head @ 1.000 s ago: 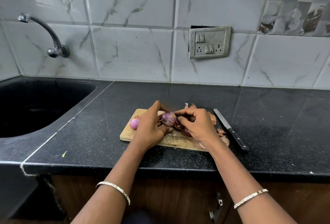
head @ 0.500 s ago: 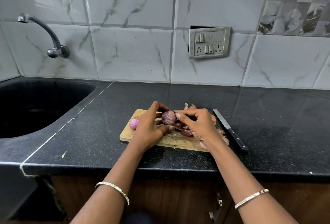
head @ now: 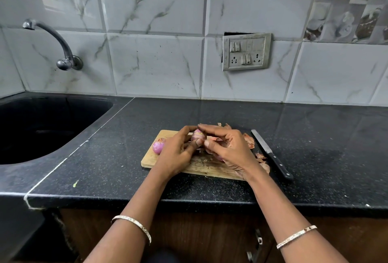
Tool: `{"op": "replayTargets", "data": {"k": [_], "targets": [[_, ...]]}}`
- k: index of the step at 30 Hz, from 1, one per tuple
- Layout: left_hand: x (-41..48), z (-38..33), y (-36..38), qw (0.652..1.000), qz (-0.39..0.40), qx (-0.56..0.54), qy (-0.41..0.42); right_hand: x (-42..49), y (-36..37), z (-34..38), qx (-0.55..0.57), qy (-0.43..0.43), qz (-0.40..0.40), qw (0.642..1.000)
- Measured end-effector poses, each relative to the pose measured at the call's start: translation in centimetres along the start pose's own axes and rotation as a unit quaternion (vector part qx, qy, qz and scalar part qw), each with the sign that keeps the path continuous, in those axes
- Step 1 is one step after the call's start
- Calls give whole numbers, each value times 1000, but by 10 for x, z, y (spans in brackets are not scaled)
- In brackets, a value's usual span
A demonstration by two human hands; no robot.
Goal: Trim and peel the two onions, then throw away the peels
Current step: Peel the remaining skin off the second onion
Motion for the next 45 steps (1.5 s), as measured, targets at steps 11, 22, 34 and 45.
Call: {"op": "replayTargets", "data": {"k": [11, 22, 34, 45], "targets": [[0, -5, -5, 996, 12, 82, 39, -8, 2, 4, 44, 28, -108, 993], [-1, -8, -7, 999, 1, 46, 4, -5, -2, 4, -15, -1, -134, 991], [-2, -11, -7, 999, -6, 46, -10, -4, -2, 7, -17, -49, -121, 991], [-1, -7, -7, 998, -20, 58, -9, -7, 1, 10, -105, -113, -124, 980]]}}
Point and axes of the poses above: each hand's wrist, its own x-axis towards the middle knuckle, its own y-axis out of the palm, z = x × y, the point moved 2 cm from there along x, towards the middle knuckle, and after that the axes turned 15 degrees about -z, right-handed, at the moved point
